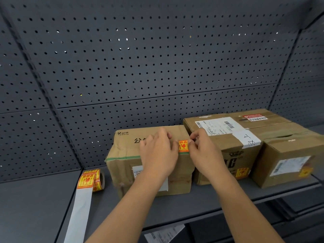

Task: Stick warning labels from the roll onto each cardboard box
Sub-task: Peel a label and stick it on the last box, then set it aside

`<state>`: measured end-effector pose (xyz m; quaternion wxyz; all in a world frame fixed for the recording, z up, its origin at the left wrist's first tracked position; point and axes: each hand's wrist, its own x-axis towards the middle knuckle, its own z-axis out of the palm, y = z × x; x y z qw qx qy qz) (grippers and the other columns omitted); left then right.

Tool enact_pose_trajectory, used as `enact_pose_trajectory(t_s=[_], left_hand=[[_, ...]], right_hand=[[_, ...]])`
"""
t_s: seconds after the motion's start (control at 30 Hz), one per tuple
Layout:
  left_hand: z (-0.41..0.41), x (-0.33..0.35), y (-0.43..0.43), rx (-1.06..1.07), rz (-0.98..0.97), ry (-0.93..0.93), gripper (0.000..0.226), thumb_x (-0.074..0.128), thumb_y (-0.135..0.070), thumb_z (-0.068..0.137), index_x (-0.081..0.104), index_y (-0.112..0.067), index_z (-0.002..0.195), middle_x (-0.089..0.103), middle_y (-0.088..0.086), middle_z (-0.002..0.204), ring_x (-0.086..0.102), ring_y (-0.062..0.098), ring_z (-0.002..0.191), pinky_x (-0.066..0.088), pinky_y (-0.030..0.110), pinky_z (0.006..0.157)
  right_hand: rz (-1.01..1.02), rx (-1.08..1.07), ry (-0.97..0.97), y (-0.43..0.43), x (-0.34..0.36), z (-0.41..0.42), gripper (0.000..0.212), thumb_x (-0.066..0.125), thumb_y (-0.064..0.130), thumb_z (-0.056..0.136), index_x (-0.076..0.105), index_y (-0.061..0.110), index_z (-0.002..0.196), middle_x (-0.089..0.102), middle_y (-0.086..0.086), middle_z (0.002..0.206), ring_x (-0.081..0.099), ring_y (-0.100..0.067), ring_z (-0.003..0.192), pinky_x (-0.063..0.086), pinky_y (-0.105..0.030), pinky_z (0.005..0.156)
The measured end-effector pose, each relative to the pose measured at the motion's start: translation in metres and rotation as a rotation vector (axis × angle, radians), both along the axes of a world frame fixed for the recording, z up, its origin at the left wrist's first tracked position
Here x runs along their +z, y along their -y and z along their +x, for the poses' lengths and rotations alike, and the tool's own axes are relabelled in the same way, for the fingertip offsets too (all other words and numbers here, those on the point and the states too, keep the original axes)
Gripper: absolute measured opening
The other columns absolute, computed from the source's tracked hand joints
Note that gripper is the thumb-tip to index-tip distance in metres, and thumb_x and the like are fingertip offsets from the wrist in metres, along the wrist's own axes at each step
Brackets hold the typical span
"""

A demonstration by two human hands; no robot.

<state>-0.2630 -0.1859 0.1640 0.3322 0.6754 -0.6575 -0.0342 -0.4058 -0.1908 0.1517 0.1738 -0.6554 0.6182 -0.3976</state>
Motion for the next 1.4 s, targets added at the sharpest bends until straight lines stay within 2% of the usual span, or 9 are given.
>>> enact_pose_trajectory(t_s=[0.13, 0.23, 0.4, 0.57, 0.73, 0.9, 1.0, 1.13, 1.4], left_hand=[[0.001, 0.0, 0.001, -0.002, 0.007, -0.009, 0.019, 0.05, -0.049, 0.102, 0.046, -0.032, 0.106, 0.065, -0.013, 0.102, 0.053, 0.017, 0.103, 0.027, 0.035, 0.088], [0.001, 0.001, 0.002, -0.011, 0.012, -0.004, 0.017, 0.051, -0.048, 0.101, 0.046, -0.032, 0.104, 0.065, -0.014, 0.101, 0.051, 0.015, 0.1, 0.027, 0.035, 0.087], [0.001, 0.002, 0.004, -0.014, 0.026, 0.028, 0.014, 0.047, -0.045, 0.101, 0.048, -0.031, 0.103, 0.064, -0.013, 0.099, 0.05, 0.015, 0.097, 0.031, 0.038, 0.09], [-0.003, 0.0, 0.003, 0.01, -0.005, 0.102, 0.016, 0.041, -0.044, 0.104, 0.046, -0.029, 0.102, 0.061, -0.012, 0.098, 0.054, 0.018, 0.098, 0.033, 0.038, 0.088], [-0.004, 0.0, 0.002, 0.012, 0.013, 0.143, 0.018, 0.037, -0.042, 0.106, 0.047, -0.028, 0.106, 0.06, -0.009, 0.1, 0.053, 0.019, 0.098, 0.035, 0.04, 0.09], [0.0, 0.013, 0.01, -0.024, 0.083, 0.126, 0.016, 0.039, -0.038, 0.104, 0.048, -0.025, 0.105, 0.063, -0.008, 0.097, 0.059, 0.021, 0.097, 0.038, 0.041, 0.088], [0.003, 0.027, 0.025, -0.035, 0.197, 0.122, 0.028, 0.041, -0.05, 0.104, 0.048, -0.023, 0.105, 0.065, -0.005, 0.085, 0.065, 0.023, 0.082, 0.049, 0.039, 0.077], [0.004, 0.031, 0.034, 0.0, 0.239, 0.162, 0.042, 0.051, -0.066, 0.097, 0.049, -0.026, 0.108, 0.068, -0.004, 0.091, 0.066, 0.023, 0.086, 0.046, 0.037, 0.071], [0.001, 0.015, 0.034, -0.038, 0.176, 0.11, 0.022, 0.048, -0.049, 0.105, 0.051, -0.028, 0.108, 0.068, -0.008, 0.09, 0.066, 0.022, 0.086, 0.049, 0.039, 0.08]], right_hand=[[0.026, -0.047, -0.025, 0.003, 0.005, 0.0, 0.008, 0.057, 0.029, 0.103, 0.05, 0.027, 0.106, 0.06, 0.006, 0.08, 0.06, -0.014, 0.073, 0.053, -0.038, 0.065], [0.024, -0.111, -0.09, 0.007, 0.007, 0.002, 0.014, 0.057, 0.039, 0.101, 0.051, 0.028, 0.107, 0.063, 0.007, 0.087, 0.062, -0.016, 0.08, 0.056, -0.04, 0.071], [0.005, -0.15, -0.203, 0.012, 0.009, 0.01, 0.017, 0.055, 0.042, 0.103, 0.055, 0.025, 0.105, 0.063, 0.005, 0.086, 0.061, -0.019, 0.079, 0.045, -0.035, 0.062], [0.022, -0.115, -0.2, 0.015, 0.011, 0.009, 0.009, 0.051, 0.036, 0.106, 0.053, 0.027, 0.104, 0.061, 0.008, 0.084, 0.058, -0.013, 0.074, 0.036, -0.031, 0.055], [-0.016, -0.126, -0.238, 0.013, 0.012, 0.014, 0.014, 0.043, 0.028, 0.108, 0.053, 0.021, 0.101, 0.06, 0.002, 0.08, 0.06, -0.021, 0.073, 0.043, -0.035, 0.059], [-0.018, -0.126, -0.267, 0.014, 0.015, 0.012, 0.017, 0.044, 0.027, 0.107, 0.054, 0.018, 0.097, 0.059, 0.002, 0.077, 0.059, -0.02, 0.069, 0.042, -0.035, 0.057], [-0.008, -0.11, -0.267, 0.016, 0.019, 0.01, 0.021, 0.047, 0.036, 0.106, 0.056, 0.02, 0.094, 0.062, 0.004, 0.077, 0.061, -0.017, 0.07, 0.05, -0.036, 0.06], [0.022, -0.109, -0.296, 0.019, 0.021, 0.01, 0.021, 0.052, 0.041, 0.104, 0.056, 0.022, 0.096, 0.062, 0.005, 0.079, 0.063, -0.017, 0.074, 0.055, -0.04, 0.066], [0.006, -0.079, -0.362, 0.018, 0.016, 0.012, 0.018, 0.043, 0.029, 0.108, 0.053, 0.019, 0.097, 0.06, 0.003, 0.078, 0.061, -0.02, 0.072, 0.054, -0.042, 0.069]])
